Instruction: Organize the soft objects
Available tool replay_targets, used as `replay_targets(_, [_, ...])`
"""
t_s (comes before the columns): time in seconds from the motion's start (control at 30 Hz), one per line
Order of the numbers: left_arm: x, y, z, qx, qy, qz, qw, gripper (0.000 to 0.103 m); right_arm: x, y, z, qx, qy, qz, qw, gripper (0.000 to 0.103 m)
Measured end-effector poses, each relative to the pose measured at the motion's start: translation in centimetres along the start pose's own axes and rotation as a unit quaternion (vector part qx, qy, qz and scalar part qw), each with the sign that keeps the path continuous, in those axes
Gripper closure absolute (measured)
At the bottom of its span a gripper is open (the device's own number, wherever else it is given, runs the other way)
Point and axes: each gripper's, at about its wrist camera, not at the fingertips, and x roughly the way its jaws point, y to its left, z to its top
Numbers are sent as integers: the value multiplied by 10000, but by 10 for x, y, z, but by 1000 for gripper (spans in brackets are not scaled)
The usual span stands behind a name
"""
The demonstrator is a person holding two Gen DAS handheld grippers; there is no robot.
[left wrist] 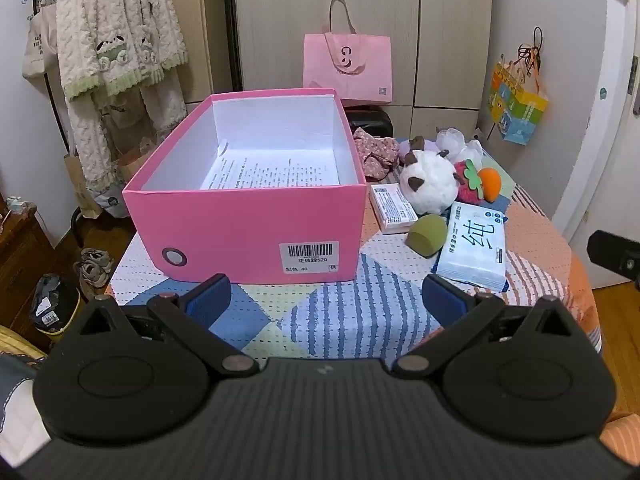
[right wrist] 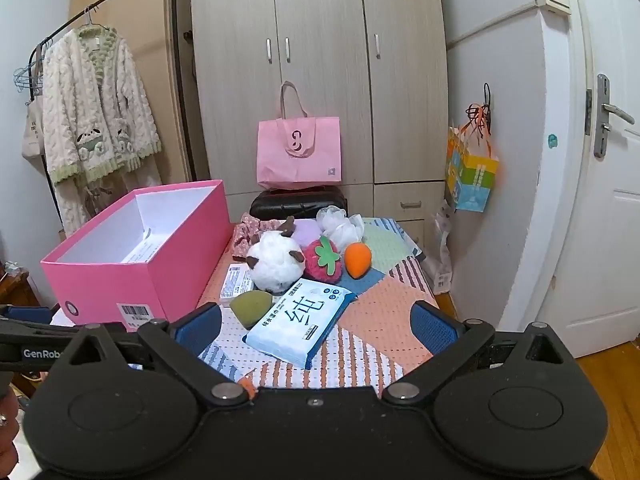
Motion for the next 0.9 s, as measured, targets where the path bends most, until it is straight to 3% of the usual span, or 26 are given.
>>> replay_targets(0.9, [-1,0,-3,63,12,-59,10000,0,3,-1,0,-20,86,-65,9999,1])
